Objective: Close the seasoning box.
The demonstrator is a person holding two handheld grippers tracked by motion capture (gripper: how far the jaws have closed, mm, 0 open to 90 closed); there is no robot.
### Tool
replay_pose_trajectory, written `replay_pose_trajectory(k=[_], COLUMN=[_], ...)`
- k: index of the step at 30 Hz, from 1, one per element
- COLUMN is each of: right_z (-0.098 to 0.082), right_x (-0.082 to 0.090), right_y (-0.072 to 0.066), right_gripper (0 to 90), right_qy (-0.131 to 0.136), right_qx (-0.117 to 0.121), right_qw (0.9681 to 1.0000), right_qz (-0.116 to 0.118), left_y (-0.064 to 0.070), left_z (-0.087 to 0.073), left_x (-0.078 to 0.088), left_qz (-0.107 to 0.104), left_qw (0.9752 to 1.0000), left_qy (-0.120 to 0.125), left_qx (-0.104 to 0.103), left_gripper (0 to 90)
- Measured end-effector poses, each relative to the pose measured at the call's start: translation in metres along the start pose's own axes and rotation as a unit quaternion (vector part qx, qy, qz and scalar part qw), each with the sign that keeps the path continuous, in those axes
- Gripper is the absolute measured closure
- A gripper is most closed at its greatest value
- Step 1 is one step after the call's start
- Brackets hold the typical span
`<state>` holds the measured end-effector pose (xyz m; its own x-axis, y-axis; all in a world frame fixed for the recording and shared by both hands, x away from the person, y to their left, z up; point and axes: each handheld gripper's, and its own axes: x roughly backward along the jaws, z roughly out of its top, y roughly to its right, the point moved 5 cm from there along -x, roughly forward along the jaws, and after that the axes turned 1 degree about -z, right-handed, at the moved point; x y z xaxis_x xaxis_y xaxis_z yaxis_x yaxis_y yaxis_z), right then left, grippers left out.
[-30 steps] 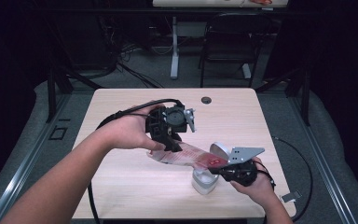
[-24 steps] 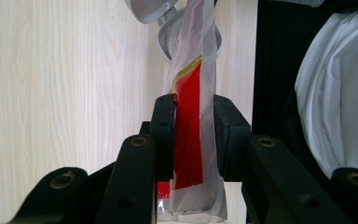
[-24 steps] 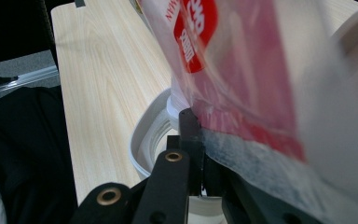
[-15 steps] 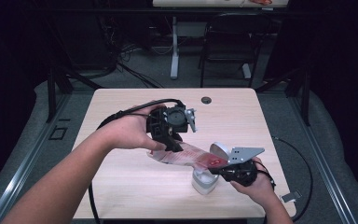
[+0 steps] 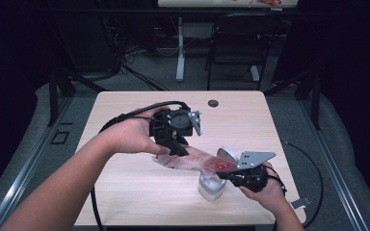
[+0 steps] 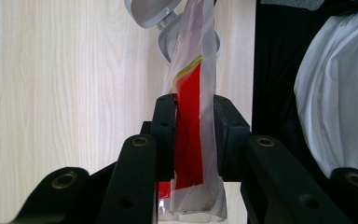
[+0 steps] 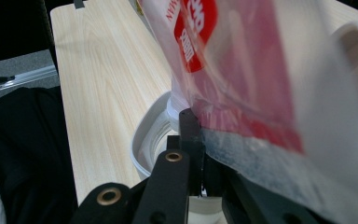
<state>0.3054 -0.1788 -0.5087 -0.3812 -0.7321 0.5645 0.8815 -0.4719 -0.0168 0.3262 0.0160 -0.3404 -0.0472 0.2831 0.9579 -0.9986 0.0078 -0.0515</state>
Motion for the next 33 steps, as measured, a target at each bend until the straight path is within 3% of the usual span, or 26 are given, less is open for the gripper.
replay_pose_trajectory(k=[24, 33], right_z=[0.0031, 0.0031], right_x=[0.0094, 0.0082], right_y=[-0.0008, -0.0010], right_gripper=[89.8, 89.8], right_qy=[0.001, 0.004], right_qx=[0.011, 0.009], right_qw=[0.9999, 1.0000], right_qz=[-0.003, 0.000], left_y=[-0.0032, -0.0014], left_z=[-0.0094, -0.0048], left_x=[-0.0016, 0.0016], left_qz=[-0.005, -0.001], left_qw=[0.9999, 1.0000], left_qy=[0.009, 0.008], left_qx=[0.009, 0.005], left_gripper=[73.3, 73.2])
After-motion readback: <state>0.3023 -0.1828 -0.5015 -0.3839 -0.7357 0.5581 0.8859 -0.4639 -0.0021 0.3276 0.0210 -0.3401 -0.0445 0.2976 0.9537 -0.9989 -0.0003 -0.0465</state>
